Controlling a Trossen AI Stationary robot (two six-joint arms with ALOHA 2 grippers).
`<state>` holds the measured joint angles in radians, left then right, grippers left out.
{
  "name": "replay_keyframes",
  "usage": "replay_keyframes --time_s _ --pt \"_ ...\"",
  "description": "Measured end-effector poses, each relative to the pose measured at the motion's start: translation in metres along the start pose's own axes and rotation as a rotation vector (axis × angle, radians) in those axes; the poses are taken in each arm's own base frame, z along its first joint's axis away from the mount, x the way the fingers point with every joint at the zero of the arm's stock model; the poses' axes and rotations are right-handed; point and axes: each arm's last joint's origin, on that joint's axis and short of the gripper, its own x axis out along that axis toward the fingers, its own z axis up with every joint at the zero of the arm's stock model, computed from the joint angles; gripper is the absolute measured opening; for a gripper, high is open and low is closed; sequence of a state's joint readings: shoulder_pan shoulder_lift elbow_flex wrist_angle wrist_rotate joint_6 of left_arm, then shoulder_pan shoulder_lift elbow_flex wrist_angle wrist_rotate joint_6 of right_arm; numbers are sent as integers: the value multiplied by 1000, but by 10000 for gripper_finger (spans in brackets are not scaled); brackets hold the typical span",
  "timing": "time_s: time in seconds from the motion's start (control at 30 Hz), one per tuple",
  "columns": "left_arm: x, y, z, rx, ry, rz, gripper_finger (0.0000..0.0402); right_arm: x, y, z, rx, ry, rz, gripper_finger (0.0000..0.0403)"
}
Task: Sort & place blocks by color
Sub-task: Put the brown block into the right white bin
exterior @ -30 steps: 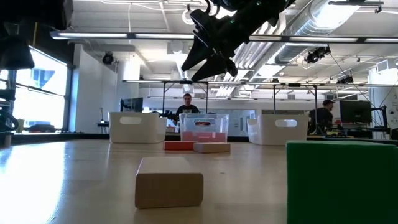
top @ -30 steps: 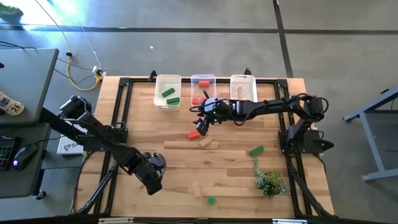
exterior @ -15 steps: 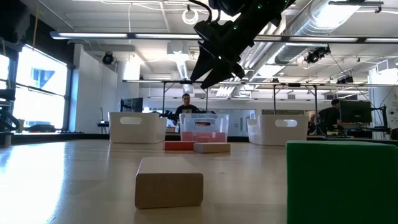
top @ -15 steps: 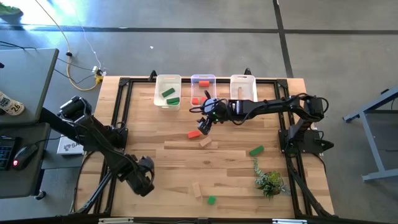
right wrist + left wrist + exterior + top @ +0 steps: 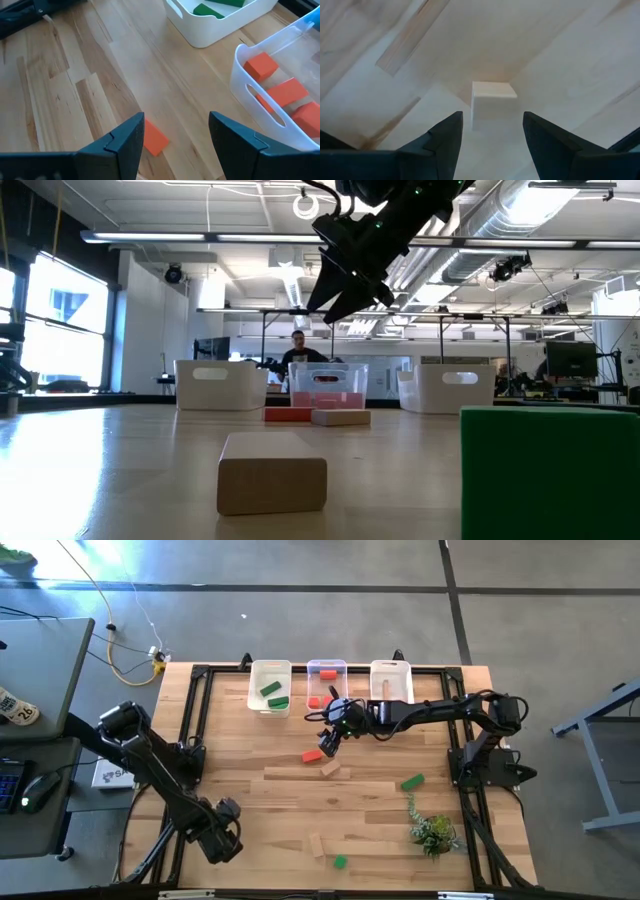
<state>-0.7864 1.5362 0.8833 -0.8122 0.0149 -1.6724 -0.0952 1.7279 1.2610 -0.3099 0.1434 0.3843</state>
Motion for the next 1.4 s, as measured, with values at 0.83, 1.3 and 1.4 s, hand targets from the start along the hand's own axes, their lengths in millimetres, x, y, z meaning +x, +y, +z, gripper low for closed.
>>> replay_keyframes --time_s 0.83,1.3,1.4 --pt "37 -11 3 77 49 83 133 -1 5 -3 -4 8 9 209" --pt "35 -19 36 259 27 -6 107 -2 16 -6 -67 1 38 209" --pt "34 -21 47 293 35 -38 111 -3 18 -5 -104 -12 47 209"
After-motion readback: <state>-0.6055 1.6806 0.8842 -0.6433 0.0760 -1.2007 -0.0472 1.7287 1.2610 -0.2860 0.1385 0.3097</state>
